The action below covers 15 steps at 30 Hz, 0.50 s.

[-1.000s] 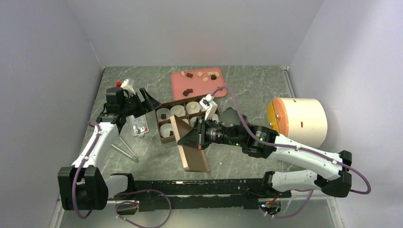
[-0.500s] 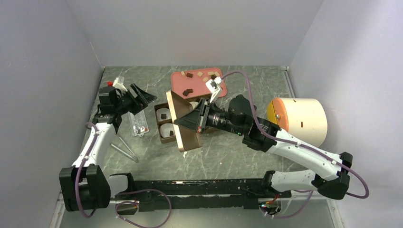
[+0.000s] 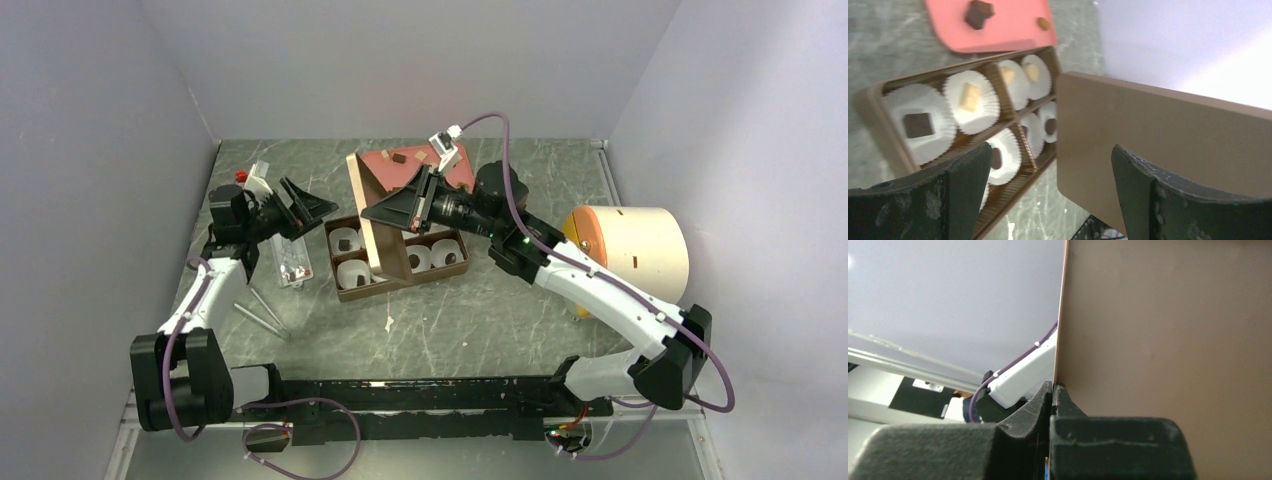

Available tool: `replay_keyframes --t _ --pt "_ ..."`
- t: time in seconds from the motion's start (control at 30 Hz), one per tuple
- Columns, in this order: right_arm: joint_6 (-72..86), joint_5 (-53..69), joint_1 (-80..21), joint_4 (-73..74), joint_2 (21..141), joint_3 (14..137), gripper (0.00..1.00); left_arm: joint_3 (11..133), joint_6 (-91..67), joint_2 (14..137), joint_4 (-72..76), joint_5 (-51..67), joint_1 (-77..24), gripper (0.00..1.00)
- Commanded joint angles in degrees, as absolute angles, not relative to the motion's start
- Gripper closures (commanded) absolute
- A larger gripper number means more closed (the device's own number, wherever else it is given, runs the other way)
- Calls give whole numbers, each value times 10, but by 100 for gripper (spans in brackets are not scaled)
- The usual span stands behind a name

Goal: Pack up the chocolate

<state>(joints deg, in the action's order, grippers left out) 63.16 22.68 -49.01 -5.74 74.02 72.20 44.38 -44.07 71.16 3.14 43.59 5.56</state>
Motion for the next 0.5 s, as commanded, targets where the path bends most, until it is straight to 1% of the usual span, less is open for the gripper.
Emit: replay_keyframes --t 0.0,0.13,0.2,0.33,0.47 --pt "684 301 -452 -172 739 783 100 397 -545 678 270 561 56 5" --pt "727 335 -426 -216 746 797 100 335 -710 681 528 591 55 4" --pt "724 340 -421 -210 746 815 100 320 -763 690 623 592 56 4" --pt "706 338 -412 -191 745 845 100 299 -820 719 770 580 44 4" --pt "719 340 -407 -209 749 857 100 298 -866 783 884 569 -3 3"
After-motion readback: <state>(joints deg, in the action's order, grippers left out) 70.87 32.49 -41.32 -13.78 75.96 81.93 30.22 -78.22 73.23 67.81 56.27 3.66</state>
